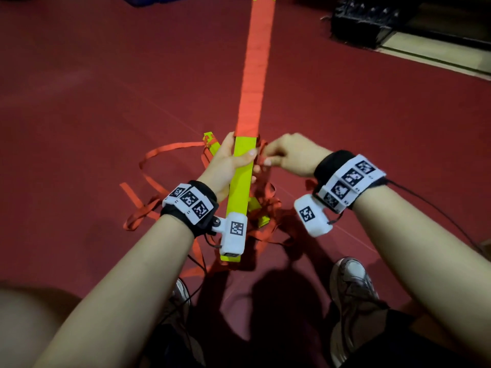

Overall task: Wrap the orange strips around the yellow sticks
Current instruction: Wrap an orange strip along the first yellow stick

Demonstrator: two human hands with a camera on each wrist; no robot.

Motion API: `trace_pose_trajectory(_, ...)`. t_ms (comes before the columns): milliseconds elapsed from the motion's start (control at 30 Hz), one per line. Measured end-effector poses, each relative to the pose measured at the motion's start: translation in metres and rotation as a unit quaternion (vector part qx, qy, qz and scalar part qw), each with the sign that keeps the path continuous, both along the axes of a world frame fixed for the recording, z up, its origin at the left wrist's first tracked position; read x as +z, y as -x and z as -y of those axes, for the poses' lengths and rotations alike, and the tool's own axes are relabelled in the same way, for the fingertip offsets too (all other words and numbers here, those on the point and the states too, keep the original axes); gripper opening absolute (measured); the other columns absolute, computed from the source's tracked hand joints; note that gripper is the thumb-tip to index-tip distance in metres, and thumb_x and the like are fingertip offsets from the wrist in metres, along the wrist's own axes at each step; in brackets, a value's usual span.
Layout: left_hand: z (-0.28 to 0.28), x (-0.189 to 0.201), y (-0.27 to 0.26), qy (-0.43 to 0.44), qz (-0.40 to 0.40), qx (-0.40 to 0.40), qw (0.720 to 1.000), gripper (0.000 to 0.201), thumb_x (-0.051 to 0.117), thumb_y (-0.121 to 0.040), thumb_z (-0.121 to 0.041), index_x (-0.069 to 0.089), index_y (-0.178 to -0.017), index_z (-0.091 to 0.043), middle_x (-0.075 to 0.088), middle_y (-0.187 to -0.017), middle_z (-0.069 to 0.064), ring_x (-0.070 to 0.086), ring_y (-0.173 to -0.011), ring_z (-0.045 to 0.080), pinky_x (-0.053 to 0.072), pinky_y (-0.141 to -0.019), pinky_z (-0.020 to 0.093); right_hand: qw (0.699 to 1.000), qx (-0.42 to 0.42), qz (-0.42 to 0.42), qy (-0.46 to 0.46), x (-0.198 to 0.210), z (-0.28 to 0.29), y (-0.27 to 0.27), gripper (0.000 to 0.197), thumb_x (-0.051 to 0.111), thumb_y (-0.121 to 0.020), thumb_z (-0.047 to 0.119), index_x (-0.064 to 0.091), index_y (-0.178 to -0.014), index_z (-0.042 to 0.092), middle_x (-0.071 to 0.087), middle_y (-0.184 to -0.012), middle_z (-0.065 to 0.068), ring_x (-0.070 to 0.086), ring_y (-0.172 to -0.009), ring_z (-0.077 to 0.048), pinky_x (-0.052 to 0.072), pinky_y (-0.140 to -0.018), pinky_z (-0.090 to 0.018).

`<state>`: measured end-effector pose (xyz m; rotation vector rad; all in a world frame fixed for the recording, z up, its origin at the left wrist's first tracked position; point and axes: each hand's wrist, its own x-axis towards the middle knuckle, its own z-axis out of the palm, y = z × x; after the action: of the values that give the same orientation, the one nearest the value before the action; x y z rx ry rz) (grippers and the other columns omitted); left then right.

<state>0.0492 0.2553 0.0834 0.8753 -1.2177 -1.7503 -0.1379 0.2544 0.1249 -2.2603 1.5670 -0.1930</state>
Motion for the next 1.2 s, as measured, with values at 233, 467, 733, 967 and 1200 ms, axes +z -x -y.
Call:
trace_pose_trajectory(233, 0.0, -0.006, 0.003, 0.008, 0.065, 0.014, 0.998, 0.027, 0.059, -0.099, -0.001, 0.044, -0.115, -0.017, 0.064, -0.074, 0.002, 0.056, -0.056, 0.02, 0.049, -0.05, 0.029, 0.999, 0.016, -0.006, 0.034, -0.01, -0.009, -0.014, 0.019, 0.066, -0.089, 0.023, 0.063, -0.072, 0.031, 0.061, -0.064, 0.004, 0.058, -0.066, -0.024, 0.051, -0.071, -0.038)
trace_pose_trajectory(467, 0.008, -0.01, 0.002, 0.058, 0.15, 0.064, 0.985, 0.026, 0.06, -0.098, 0.0, 0.047, -0.112, -0.018, 0.06, -0.076, 0.004, 0.056, -0.048, 0.016, 0.048, -0.048, 0.028, 0.997, -0.064, 0.03, -0.037, 0.003, -0.014, -0.016, 0.011, 0.07, -0.077, 0.013, 0.066, -0.07, 0.006, 0.058, -0.053, -0.001, 0.052, -0.049, -0.014, 0.045, -0.053, -0.028)
trace_pose_trajectory(733, 0.028, -0.02, -0.037, 0.051, 0.173, 0.142, 0.973, 0.028, 0.06, -0.097, 0.002, 0.048, -0.108, -0.021, 0.057, -0.08, 0.005, 0.055, -0.049, 0.015, 0.048, -0.044, 0.027, 0.901, -0.426, 0.055, -0.062, -0.034, 0.01, 0.066, 0.034, 0.056, -0.078, 0.035, 0.074, -0.078, 0.007, 0.075, -0.074, -0.01, 0.074, -0.082, -0.03, 0.06, -0.079, -0.04)
trace_pose_trajectory(967, 0.027, -0.027, -0.036, 0.046, 0.216, 0.133, 0.966, 0.049, 0.07, -0.092, -0.01, 0.044, -0.134, -0.012, 0.07, -0.101, 0.01, 0.072, -0.077, 0.026, 0.059, -0.065, 0.038, 0.681, -0.413, 0.566, -0.215, -0.012, 0.016, 0.043, 0.06, 0.045, -0.089, 0.077, 0.053, -0.087, 0.017, 0.058, -0.082, -0.013, 0.061, -0.061, -0.029, 0.06, -0.057, -0.039)
trace_pose_trajectory(1200, 0.024, -0.022, -0.028, 0.055, 0.198, 0.123, 0.971, 0.045, 0.063, -0.096, -0.001, 0.045, -0.135, -0.012, 0.061, -0.077, 0.001, 0.057, -0.05, 0.015, 0.049, -0.048, 0.027, 0.904, -0.305, 0.297, 0.035, 0.006, 0.018, 0.036, 0.015, 0.07, -0.078, 0.018, 0.068, -0.093, 0.02, 0.067, -0.075, 0.0, 0.063, -0.069, -0.019, 0.051, -0.069, -0.032)
